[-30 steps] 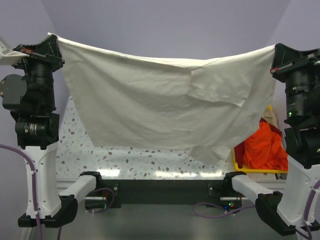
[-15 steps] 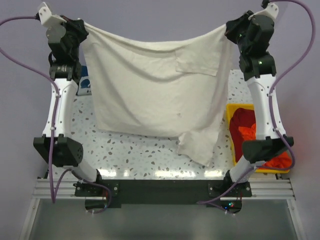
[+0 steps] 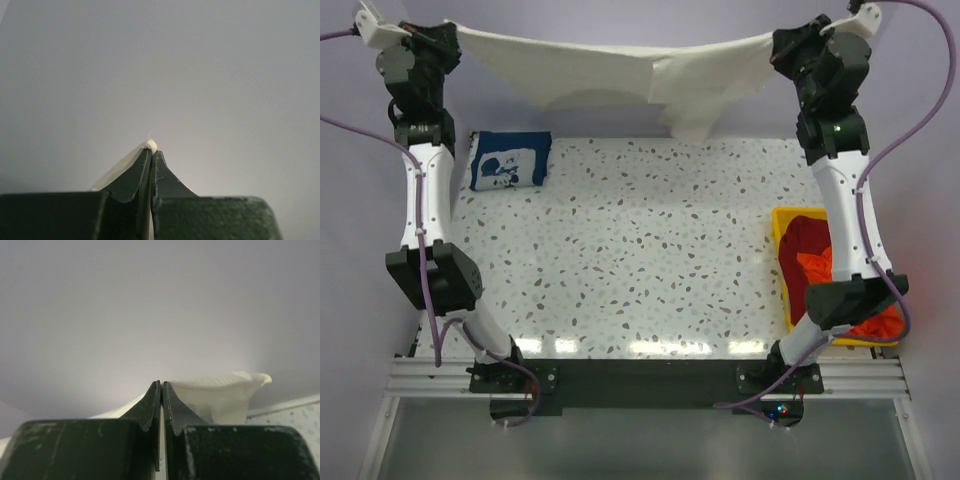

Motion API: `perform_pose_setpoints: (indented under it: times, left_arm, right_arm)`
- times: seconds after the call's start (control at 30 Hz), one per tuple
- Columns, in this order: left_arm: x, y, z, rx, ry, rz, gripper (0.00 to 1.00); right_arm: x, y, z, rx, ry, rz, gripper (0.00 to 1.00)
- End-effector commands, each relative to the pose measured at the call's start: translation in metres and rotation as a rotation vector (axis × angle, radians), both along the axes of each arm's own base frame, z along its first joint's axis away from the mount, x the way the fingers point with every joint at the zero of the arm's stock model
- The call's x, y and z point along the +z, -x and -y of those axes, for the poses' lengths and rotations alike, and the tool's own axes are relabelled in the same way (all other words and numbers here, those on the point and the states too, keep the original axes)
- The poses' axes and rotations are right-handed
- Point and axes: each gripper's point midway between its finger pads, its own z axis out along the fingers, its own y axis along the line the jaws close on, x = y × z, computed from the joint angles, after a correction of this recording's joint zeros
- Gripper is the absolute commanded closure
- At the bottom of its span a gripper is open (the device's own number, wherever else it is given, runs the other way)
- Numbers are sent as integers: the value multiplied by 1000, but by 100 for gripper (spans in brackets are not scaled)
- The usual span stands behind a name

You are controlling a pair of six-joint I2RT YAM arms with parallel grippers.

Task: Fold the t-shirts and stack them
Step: Flatten the tshirt out

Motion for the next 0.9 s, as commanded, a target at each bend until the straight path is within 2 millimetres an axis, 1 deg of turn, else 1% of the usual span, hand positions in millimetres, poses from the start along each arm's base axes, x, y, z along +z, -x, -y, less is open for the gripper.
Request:
perform_pose_setpoints:
  times: [0.0,0.03,0.07,0.1,0.13,0.17,0.2,0.23,0.27,0.3,0.33,0.37,0.4,0.43,0.47,0.5,0.53,0.57,0.6,0.63,0.67,0.7,0.73,0.77,0.8,0.83,0.87]
  left_arm:
    - [-7,21,5,-53,24,31,100]
    - [-44,15,4,-55,43,-40,100]
    - [-52,21,5,-58,45,-51,100]
    - [-69,21,6,-64,52,-79,100]
    - [-112,19,7,-67,76,-163,100]
    - [-128,23,8,-68,90,-191,100]
    - [-176,25,9,-67,117,-282,100]
    - [-194,28,10,-66,125,-306,100]
    - [-214,32,8,-55,138,-345,100]
    - [-237,35,8,-44,151,-392,100]
    - [-277,43,8,-33,174,-476,100]
    - [-299,46,9,-33,186,-521,100]
    - [-320,51,10,-30,201,-564,100]
    - [-353,62,13,-28,228,-637,100]
    - [-370,67,15,-28,243,-672,100]
    - [-382,73,15,-21,253,-697,100]
    - [-406,87,17,-7,271,-752,100]
    - [-414,93,15,13,276,-771,100]
    - [-426,102,14,28,283,-807,100]
    - [-434,111,14,53,294,-844,100]
    - [-438,117,15,62,295,-861,100]
    - [-447,127,16,76,299,-889,100]
    - [-447,135,18,88,298,-906,100]
    - [-449,141,16,115,291,-916,100]
    - [-454,149,17,122,286,-933,100]
    - [-453,157,14,156,280,-945,100]
    - [-453,161,17,158,275,-953,100]
  right_arm:
    - [-13,16,14,-41,-40,2,100]
    - [-27,17,16,-43,-43,-30,100]
    - [-65,12,15,-42,-45,-109,100]
    - [-81,13,15,-42,-46,-146,100]
    - [-94,19,18,-46,-47,-179,100]
    - [-133,18,15,-36,-42,-266,100]
    - [-151,19,15,-31,-42,-304,100]
    - [-172,21,14,-24,-37,-359,100]
    - [-208,22,13,-21,-30,-439,100]
    - [-228,23,9,-1,-26,-489,100]
    - [-251,26,8,4,-17,-548,100]
    - [-290,28,9,1,-3,-638,100]
    - [-311,31,10,-5,4,-690,100]
    - [-330,34,11,-11,9,-736,100]
    - [-366,38,11,-12,20,-818,100]
    - [-381,41,11,-8,19,-852,100]
    - [-397,45,9,2,17,-893,100]
    - [-421,52,9,0,16,-949,100]
    - [-432,56,8,3,13,-974,100]
    - [-448,65,7,6,7,-1012,100]
    - [-455,69,7,6,5,-1030,100]
    - [-459,73,8,5,5,-1043,100]
    - [-468,81,10,-3,4,-1067,100]
    - [-469,86,12,-18,9,-1074,100]
    - [-464,92,15,-27,10,-1072,100]
    - [-462,96,15,-33,12,-1070,100]
    - [-468,106,19,-50,15,-1089,100]
